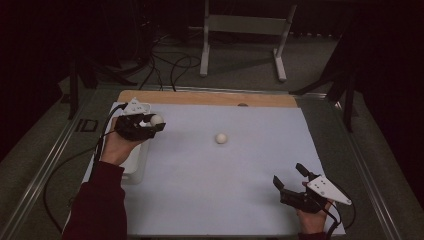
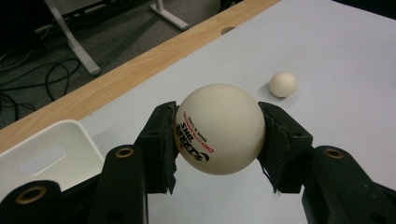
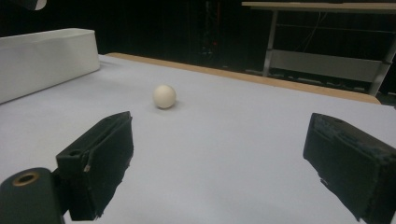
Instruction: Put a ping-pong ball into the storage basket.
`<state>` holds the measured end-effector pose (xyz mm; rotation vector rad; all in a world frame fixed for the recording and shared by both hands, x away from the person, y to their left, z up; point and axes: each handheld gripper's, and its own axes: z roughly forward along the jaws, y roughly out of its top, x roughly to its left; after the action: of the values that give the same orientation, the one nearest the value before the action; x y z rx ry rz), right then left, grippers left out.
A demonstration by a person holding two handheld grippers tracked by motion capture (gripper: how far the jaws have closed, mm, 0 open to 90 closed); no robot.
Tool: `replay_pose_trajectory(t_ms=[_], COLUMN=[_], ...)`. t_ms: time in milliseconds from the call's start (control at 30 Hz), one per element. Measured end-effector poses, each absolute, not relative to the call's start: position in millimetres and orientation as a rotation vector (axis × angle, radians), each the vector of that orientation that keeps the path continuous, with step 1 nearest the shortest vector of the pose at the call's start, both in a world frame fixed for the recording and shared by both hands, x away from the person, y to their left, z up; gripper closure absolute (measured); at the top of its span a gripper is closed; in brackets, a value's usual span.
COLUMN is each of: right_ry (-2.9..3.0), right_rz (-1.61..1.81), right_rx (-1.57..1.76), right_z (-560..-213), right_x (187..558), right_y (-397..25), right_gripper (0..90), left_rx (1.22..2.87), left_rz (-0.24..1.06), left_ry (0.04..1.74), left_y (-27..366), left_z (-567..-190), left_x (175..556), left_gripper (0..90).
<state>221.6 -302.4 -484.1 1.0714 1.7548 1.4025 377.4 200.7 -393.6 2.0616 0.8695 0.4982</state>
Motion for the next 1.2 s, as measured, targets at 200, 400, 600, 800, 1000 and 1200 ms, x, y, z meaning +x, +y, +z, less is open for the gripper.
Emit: replay_pose_trajectory(t_ms=[200, 400, 600, 800, 1000, 1200], right_ry=[1.756, 1.756, 1.758, 1.756, 1.757, 1.757], right_rz=[1.402, 1.403, 1.399, 1.401, 1.401, 1.4], right_rx=[1.073, 1.073, 1.073, 1.074, 1.075, 1.075], right_z=[-484.5, -484.6, -484.7, -484.9, -485.0, -485.1], right_x=[222.1, 222.0, 222.2, 222.4, 222.6, 222.7], right_y=[-302.1, -302.0, -301.7, -301.7, -301.6, -301.6], right_gripper=[8.2, 8.2, 8.2, 8.2, 8.2, 8.3], left_rx=[2.053, 2.039, 2.04, 2.028, 2.008, 1.985], left_rz=[0.492, 0.486, 0.497, 0.509, 0.505, 0.515], left_ry=[0.89, 0.925, 0.937, 0.955, 0.978, 0.988], left_y=[207.0, 213.5, 217.5, 224.7, 233.1, 243.5], left_z=[-398.6, -407.5, -409.4, -409.4, -411.1, -410.5], left_x=[375.9, 374.1, 372.3, 370.0, 368.2, 362.7], left_gripper=[51.2, 51.2, 51.2, 51.2, 51.2, 51.2])
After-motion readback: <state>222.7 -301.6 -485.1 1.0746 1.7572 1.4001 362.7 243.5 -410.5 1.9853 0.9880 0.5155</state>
